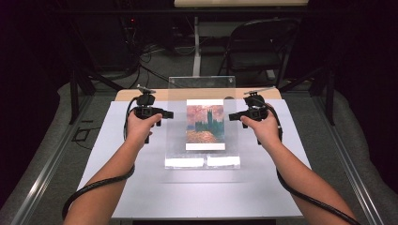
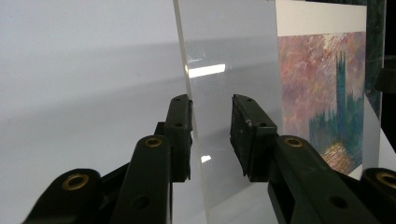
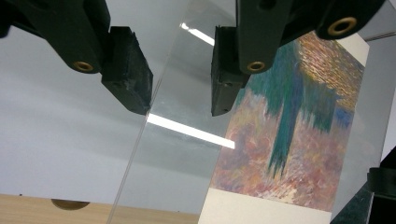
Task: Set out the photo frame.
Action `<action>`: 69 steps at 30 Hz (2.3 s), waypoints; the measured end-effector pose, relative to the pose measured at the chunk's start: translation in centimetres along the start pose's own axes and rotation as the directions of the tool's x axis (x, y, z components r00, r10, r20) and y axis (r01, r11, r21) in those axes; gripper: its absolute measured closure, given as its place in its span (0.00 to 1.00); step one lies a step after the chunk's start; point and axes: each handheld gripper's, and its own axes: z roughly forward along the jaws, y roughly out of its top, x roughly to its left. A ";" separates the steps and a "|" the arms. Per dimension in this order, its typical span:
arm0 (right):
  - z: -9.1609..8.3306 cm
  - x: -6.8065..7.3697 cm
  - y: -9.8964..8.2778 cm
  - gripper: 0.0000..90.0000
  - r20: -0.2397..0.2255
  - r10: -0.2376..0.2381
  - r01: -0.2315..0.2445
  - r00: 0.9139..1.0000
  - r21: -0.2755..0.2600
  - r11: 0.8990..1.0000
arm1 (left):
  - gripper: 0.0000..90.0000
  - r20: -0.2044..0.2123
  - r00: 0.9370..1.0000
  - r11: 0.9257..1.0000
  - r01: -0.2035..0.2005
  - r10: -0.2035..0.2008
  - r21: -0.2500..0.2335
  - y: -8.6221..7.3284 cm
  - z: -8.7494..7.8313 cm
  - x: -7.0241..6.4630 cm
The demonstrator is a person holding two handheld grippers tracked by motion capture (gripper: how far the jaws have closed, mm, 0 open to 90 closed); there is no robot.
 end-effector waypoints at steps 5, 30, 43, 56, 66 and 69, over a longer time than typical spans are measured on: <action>-0.8 0.3 -0.2 0.68 -0.002 -0.012 0.011 1.000 -0.006 1.000 | 0.78 0.011 1.000 1.000 -0.003 0.003 -0.010 -0.3 -0.6 -0.3; -4.2 2.0 -1.6 0.76 -0.006 -0.072 0.072 0.997 -0.044 0.996 | 0.85 0.025 0.997 0.997 -0.067 0.068 -0.033 -2.1 -3.7 -1.9; -5.6 2.9 -2.3 0.77 -0.015 -0.099 0.098 0.995 -0.049 0.994 | 0.85 0.032 0.995 0.995 -0.098 0.099 -0.035 -3.1 -5.1 -2.7; -7.4 3.6 -3.3 0.79 -0.049 -0.125 0.122 0.991 -0.051 0.991 | 0.85 0.054 0.987 0.987 -0.151 0.153 -0.047 -4.6 -6.7 -3.5; -8.7 4.0 -4.6 0.81 -0.086 -0.131 0.126 0.988 -0.071 0.990 | 0.83 0.069 0.980 0.981 -0.180 0.185 -0.072 -6.3 -7.8 -4.0; -9.1 4.2 -5.0 0.81 -0.097 -0.132 0.126 0.986 -0.072 0.989 | 0.82 0.079 0.978 0.980 -0.185 0.191 -0.079 -6.8 -8.1 -4.2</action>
